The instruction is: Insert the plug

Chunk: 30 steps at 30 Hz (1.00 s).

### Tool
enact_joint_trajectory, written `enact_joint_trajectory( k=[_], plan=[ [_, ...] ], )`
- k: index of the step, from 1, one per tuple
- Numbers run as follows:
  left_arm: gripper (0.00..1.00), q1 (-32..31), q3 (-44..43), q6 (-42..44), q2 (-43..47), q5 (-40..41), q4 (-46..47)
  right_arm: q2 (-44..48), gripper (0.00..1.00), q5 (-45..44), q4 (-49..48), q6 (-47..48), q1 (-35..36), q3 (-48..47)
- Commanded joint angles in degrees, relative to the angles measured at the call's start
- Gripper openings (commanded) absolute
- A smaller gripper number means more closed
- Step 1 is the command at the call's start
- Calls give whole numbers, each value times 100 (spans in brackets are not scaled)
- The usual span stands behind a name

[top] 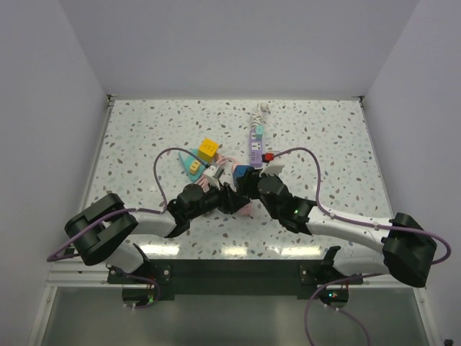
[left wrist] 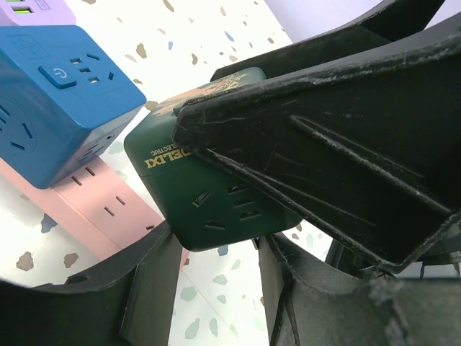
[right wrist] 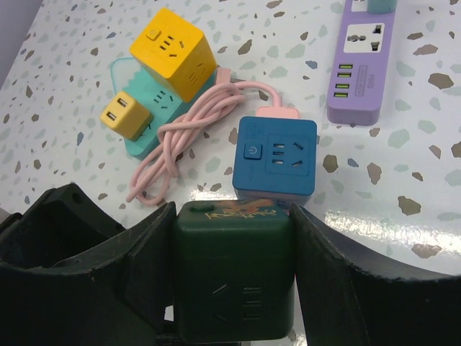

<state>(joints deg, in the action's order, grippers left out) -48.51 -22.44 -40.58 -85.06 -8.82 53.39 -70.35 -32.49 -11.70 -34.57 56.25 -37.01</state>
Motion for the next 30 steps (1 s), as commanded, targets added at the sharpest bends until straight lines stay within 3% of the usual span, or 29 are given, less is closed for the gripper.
enact_joint_trajectory(
  k=[1, 2, 7, 16, 25, 30],
  plan=[
    [23, 26, -411, -126, -20, 47, 796, -40, 0, 226, -630, -77, 220, 54],
    [23, 26, -402, -143, -55, 3, 796, -58, 0, 147, -736, 71, 237, 71],
    [46, 26, -288, -319, -90, -50, 875, -137, 0, -82, -1341, 424, 290, 177],
    [60, 26, -191, -600, -116, -252, 1060, -164, 0, -477, -2292, 899, 483, 406],
    [60, 26, -182, -785, -196, -392, 1437, 21, 0, -785, -2679, 1084, 633, 537],
    [46, 26, -226, -943, -266, -515, 1736, 30, 0, -899, -2732, 1066, 677, 599]
  ],
)
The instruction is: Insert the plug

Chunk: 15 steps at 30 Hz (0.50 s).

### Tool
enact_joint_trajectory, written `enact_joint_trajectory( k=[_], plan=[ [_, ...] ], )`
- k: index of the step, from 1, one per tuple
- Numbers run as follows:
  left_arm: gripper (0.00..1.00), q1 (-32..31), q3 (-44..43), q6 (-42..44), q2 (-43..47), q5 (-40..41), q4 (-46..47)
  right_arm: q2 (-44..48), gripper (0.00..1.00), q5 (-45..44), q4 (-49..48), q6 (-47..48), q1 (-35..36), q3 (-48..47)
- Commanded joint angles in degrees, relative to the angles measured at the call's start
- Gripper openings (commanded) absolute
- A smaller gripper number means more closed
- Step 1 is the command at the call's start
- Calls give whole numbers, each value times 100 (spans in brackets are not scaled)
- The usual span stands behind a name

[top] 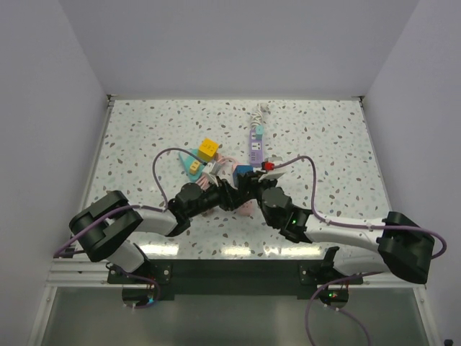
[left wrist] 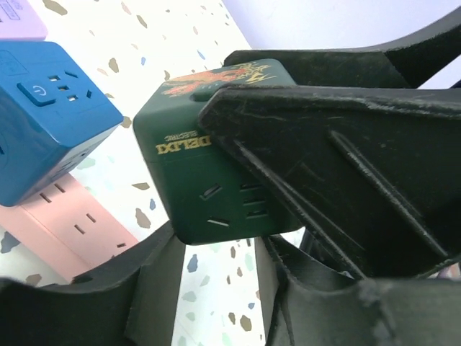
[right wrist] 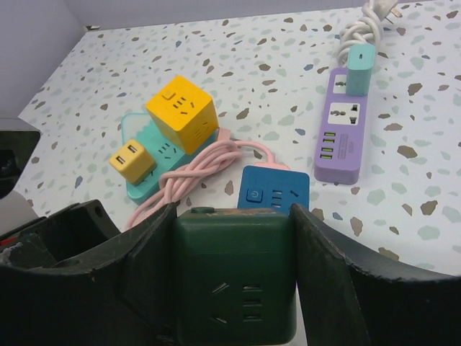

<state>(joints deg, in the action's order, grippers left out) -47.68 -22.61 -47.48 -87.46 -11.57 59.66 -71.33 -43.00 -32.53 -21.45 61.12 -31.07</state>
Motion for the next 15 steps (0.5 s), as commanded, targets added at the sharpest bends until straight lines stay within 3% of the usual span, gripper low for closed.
enact_joint_trajectory(
  k=[1, 11, 15],
  plan=[
    [44, -57, -243, -322, -69, -292, 1144, 102, 0, 135, -658, -254, 207, 4],
    [17, -57, -376, -587, -368, -442, 1672, -214, 0, 117, -912, -412, 312, 110],
    [14, -57, -332, -578, -307, -399, 1681, -267, 0, 73, -930, -430, 356, 145]
  ],
)
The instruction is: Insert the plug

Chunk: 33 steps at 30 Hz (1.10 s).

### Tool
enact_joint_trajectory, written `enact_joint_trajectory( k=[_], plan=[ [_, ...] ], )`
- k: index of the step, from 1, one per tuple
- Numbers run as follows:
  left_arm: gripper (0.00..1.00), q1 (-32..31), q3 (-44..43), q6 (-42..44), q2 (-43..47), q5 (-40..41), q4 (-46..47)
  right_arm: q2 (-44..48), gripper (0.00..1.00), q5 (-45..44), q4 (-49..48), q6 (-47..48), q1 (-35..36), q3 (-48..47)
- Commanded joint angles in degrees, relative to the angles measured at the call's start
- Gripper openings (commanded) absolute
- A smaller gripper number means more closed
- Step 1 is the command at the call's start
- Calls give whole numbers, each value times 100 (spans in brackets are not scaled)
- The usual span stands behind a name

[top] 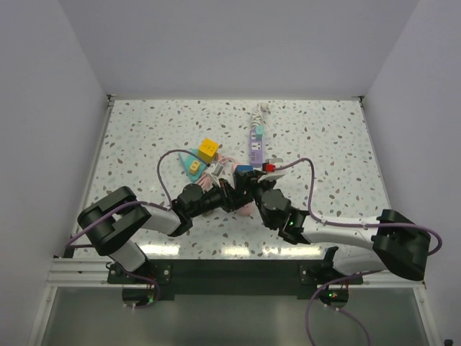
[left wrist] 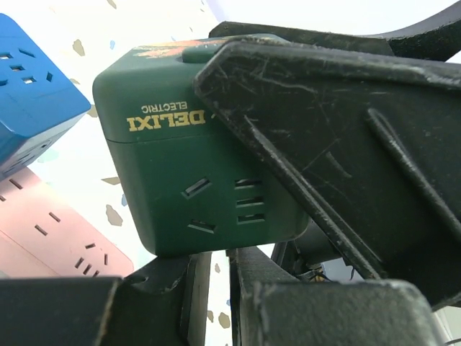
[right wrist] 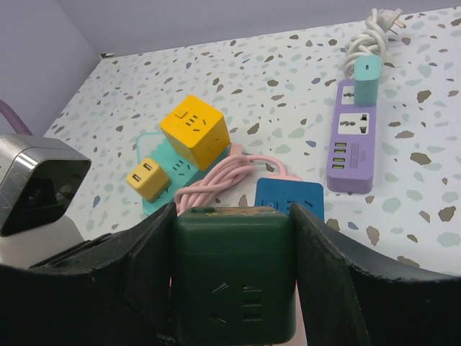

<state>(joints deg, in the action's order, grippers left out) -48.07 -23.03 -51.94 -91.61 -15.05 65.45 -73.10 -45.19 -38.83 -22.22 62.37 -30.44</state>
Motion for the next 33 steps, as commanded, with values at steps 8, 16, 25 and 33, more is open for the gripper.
enact_joint_trajectory(
  k=[8, 16, 25, 33],
  plan=[
    [49, -18, -71, -132, 381, 265, 1224, -99, 0, 116, -204, -467, 276, 213],
    [25, -18, -26, 61, 469, 389, 1216, -56, 0, 133, -46, -608, 329, 257],
    [0, -18, 9, 385, 170, 371, 1453, 234, 0, 265, 490, -828, 346, 301],
    [0, -18, 202, 1282, 372, 397, 1181, 937, 53, 239, 1665, -784, 337, 65]
  ],
)
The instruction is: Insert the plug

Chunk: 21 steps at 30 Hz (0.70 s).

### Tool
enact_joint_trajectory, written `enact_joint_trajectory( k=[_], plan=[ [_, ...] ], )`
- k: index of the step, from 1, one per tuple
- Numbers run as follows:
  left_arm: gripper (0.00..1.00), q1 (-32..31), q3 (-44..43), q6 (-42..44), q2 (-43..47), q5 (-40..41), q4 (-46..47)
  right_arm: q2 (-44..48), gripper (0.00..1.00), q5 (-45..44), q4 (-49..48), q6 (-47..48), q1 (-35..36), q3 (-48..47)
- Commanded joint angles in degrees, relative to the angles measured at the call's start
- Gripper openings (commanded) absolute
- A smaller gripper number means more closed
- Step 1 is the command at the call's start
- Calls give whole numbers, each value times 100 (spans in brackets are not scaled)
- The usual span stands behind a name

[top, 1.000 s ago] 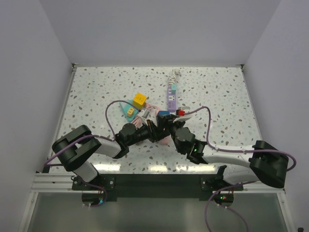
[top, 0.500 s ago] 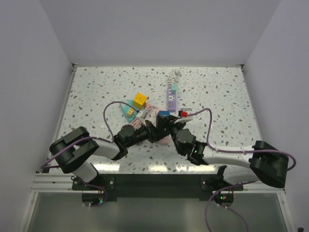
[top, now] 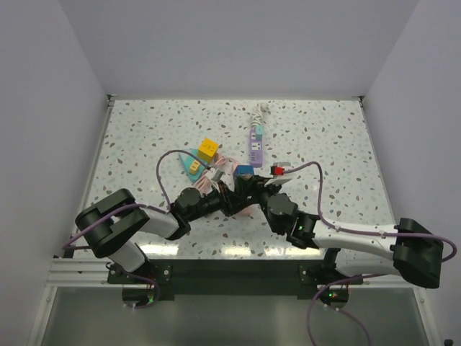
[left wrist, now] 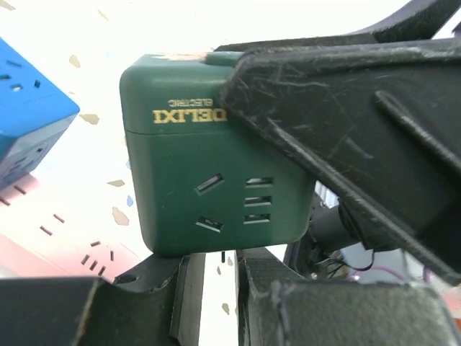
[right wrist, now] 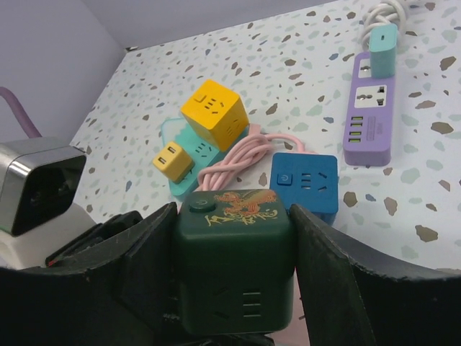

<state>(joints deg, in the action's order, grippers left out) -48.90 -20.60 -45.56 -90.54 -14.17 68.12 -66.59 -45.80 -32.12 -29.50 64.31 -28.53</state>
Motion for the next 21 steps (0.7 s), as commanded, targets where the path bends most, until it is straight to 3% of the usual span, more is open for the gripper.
enact_joint_trajectory(
  k=[1, 5, 8, 18, 21],
  plan=[
    [0, 65, -41, 836, 300, 319, 862, 356, 65, 317, 1119, -30, 143, -178],
    [0, 65, -119, 1251, 441, 284, 414, 603, 84, 484, 1726, 93, 134, -529],
    [0, 65, -146, 1497, 520, 257, 247, 822, 92, 607, 2042, 181, 143, -688],
    [0, 39, 21, 2121, 608, -121, 386, 1587, 99, 668, 2710, 524, -50, -838],
    [0, 21, 109, 2262, 643, -156, 448, 1772, 99, 1571, 2790, 410, -655, -838]
  ],
)
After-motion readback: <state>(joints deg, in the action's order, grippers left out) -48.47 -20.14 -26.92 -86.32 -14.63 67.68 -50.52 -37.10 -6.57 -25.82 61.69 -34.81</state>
